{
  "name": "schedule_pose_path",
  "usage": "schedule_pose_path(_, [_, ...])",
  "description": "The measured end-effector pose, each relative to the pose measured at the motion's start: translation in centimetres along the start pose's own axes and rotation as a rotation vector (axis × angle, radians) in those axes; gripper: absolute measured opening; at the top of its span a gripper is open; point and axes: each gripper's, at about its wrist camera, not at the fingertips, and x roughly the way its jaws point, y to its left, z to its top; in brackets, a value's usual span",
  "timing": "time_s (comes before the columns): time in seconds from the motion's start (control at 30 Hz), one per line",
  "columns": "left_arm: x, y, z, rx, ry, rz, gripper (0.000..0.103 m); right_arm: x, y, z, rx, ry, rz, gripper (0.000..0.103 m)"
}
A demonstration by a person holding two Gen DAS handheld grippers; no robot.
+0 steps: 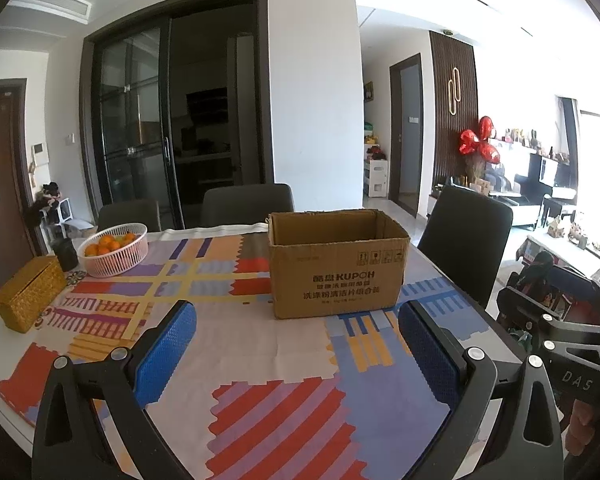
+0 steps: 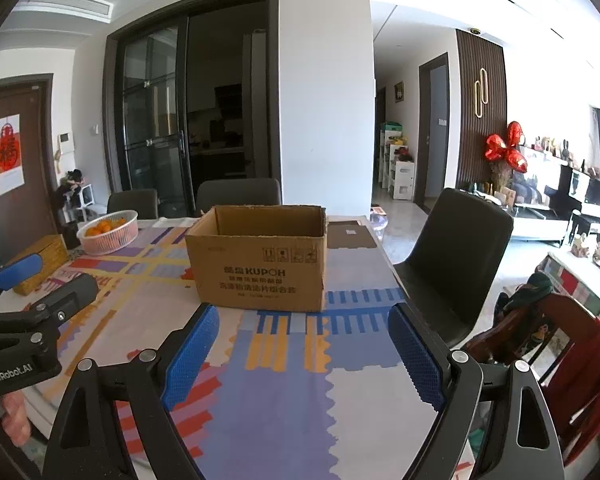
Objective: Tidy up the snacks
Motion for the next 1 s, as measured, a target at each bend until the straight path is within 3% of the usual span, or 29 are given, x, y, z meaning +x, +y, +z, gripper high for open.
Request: schedule_pose_path(1.0, [0.93, 0.22, -0.29, -0.012, 0.025, -0.001, 0.103, 0.28, 0.38, -0.38, -0.004, 0.008, 0.007, 0.087])
